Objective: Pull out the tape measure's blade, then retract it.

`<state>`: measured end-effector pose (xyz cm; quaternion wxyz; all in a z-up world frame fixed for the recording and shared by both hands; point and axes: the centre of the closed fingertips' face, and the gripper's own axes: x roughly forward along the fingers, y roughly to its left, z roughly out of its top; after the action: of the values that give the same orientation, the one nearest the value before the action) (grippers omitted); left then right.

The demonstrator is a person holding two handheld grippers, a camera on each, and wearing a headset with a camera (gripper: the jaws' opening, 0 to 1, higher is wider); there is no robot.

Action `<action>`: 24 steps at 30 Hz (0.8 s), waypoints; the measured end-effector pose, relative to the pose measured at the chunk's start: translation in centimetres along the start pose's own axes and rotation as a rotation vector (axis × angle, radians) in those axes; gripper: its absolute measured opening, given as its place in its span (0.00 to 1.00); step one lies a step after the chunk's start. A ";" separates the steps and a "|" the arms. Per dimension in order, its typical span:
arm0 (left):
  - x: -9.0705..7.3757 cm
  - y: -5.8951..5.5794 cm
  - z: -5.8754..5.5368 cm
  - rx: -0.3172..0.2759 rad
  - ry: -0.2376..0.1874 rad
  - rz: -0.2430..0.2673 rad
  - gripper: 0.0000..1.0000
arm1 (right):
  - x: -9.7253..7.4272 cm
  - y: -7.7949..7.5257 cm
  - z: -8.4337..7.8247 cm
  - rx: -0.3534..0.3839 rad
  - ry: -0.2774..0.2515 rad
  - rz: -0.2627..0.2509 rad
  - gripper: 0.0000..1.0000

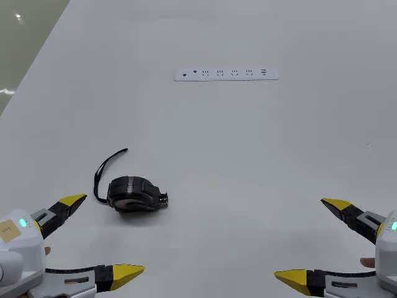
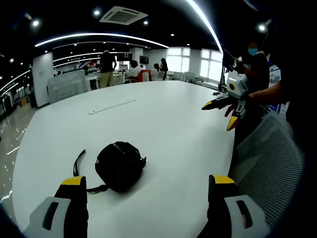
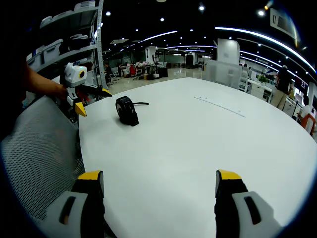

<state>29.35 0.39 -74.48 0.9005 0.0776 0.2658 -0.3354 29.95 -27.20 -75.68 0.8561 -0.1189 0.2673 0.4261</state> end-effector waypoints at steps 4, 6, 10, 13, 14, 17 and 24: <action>-0.1 0.1 -0.1 0.001 0.001 0.002 0.99 | 0.0 0.1 -0.1 -0.002 0.003 0.002 0.96; -0.1 0.1 -0.1 0.002 0.002 0.003 0.99 | 0.0 0.2 -0.1 -0.004 0.004 0.003 0.96; -0.3 0.3 -0.1 0.008 0.003 0.004 0.99 | 0.0 0.2 -0.1 -0.009 0.006 0.007 0.96; -0.4 0.5 -0.1 0.009 0.006 0.006 0.99 | 0.1 0.2 0.1 -0.018 0.004 0.012 0.95; -0.5 0.5 -0.1 0.010 0.008 0.006 0.99 | 0.1 0.2 0.1 -0.022 0.004 0.014 0.95; -0.5 0.7 -0.1 0.021 0.015 0.000 0.98 | 0.2 0.1 0.3 -0.031 0.004 0.022 0.94; -0.4 1.0 -0.1 0.045 0.040 -0.025 0.96 | 0.4 -0.1 0.7 -0.056 0.009 0.043 0.91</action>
<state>29.70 1.45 -74.38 0.8887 0.1013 0.2768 -0.3511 30.47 -26.65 -75.36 0.8418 -0.1389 0.2615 0.4514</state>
